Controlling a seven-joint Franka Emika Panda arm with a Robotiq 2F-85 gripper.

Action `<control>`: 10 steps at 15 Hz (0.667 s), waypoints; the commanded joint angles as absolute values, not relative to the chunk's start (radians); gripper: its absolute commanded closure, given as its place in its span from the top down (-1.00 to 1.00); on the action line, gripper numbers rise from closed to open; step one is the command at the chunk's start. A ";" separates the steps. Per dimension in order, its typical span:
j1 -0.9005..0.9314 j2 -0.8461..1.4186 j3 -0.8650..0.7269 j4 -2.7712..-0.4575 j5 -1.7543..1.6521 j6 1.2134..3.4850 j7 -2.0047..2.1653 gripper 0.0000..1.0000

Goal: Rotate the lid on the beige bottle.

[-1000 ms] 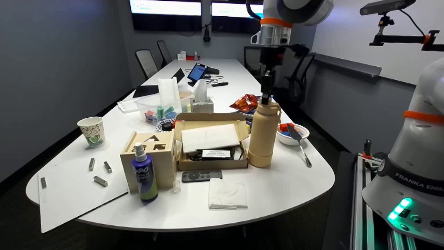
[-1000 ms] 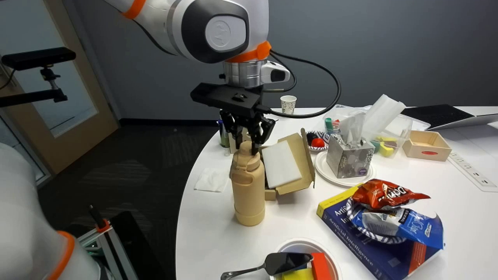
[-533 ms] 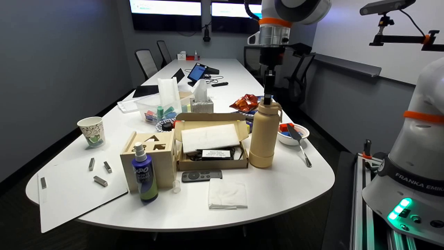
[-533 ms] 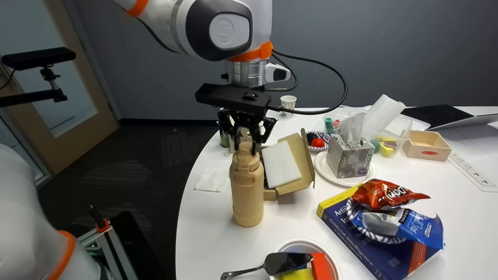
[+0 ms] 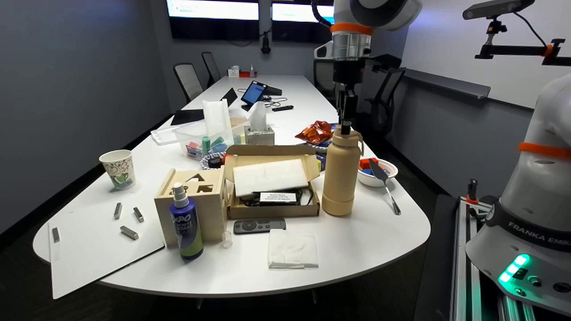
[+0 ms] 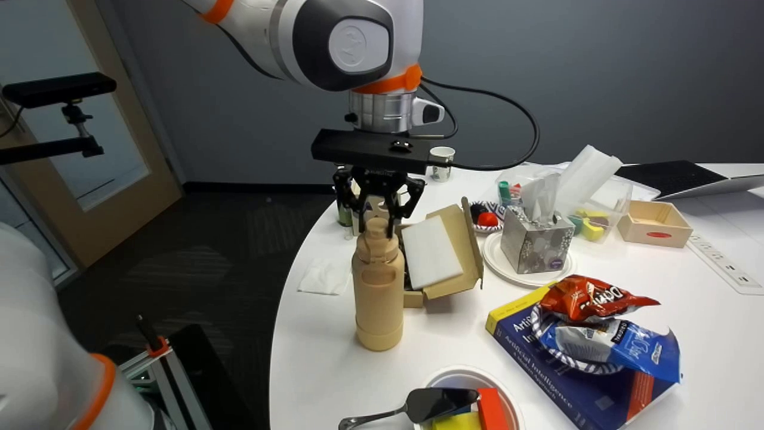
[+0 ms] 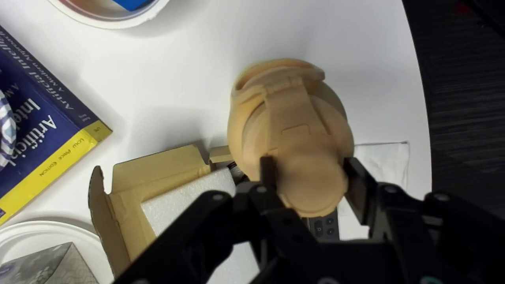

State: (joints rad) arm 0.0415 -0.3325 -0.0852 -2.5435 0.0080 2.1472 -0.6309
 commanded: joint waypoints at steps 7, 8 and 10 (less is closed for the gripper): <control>0.049 -0.300 -0.090 -2.532 0.005 2.104 -0.708 0.45; 0.049 -0.308 -0.090 -2.533 0.008 2.094 -0.708 0.57; 0.046 -0.322 -0.089 -2.534 0.010 2.085 -0.702 0.88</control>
